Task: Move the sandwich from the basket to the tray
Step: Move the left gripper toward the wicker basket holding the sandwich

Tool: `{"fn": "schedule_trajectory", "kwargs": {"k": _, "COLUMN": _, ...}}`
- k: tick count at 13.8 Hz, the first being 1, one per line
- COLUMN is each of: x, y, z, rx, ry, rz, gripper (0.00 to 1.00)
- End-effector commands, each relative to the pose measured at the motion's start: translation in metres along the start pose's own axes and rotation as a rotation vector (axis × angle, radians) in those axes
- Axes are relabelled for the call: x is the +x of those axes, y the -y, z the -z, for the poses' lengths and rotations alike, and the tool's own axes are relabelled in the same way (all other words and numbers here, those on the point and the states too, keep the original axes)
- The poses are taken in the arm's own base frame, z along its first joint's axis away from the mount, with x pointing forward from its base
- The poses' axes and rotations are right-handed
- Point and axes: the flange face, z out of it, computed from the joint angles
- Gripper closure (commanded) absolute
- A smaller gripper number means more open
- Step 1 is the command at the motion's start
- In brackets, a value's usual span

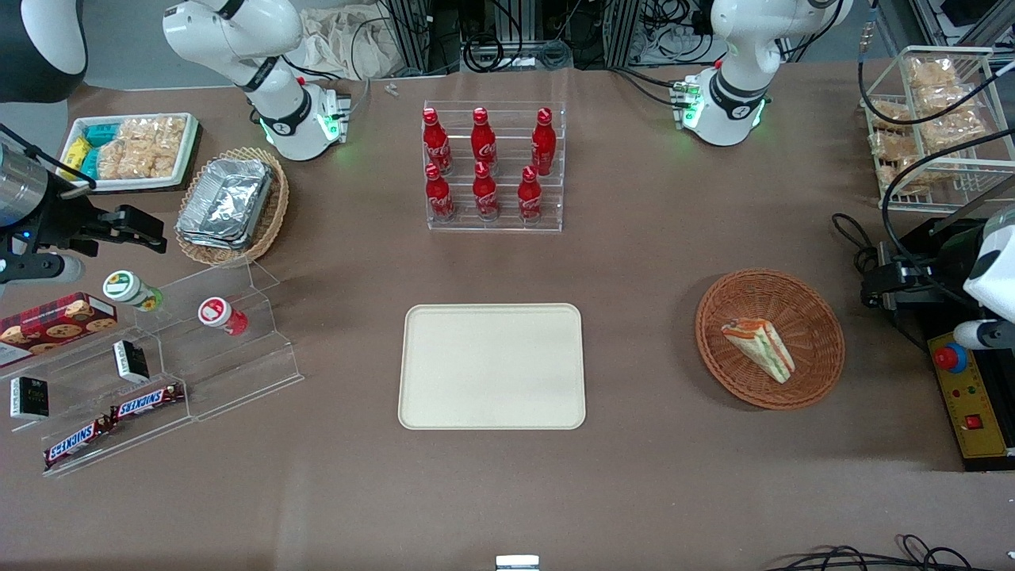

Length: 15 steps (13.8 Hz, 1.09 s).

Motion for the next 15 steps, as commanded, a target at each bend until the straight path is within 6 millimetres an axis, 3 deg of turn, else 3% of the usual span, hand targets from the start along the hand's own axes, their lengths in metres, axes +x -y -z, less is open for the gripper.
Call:
{"fn": "schedule_trajectory", "kwargs": {"k": 1, "x": 0.002, "y": -0.001, "z": 0.006, "rx": -0.001, "ry": 0.001, "rz": 0.008, "gripper": 0.01}}
{"fn": "schedule_trajectory", "kwargs": {"k": 6, "x": 0.003, "y": -0.002, "z": -0.001, "rx": -0.006, "ry": 0.015, "rz": 0.013, "gripper": 0.01}}
{"fn": "schedule_trajectory", "kwargs": {"k": 9, "x": 0.0, "y": -0.005, "z": -0.021, "rx": 0.01, "ry": 0.059, "rz": 0.014, "gripper": 0.01}}
{"fn": "schedule_trajectory", "kwargs": {"k": 11, "x": 0.0, "y": -0.009, "z": -0.043, "rx": 0.011, "ry": 0.079, "rz": 0.018, "gripper": 0.01}}
{"fn": "schedule_trajectory", "kwargs": {"k": 15, "x": -0.011, "y": -0.014, "z": -0.093, "rx": 0.019, "ry": 0.003, "rz": 0.201, "gripper": 0.01}}
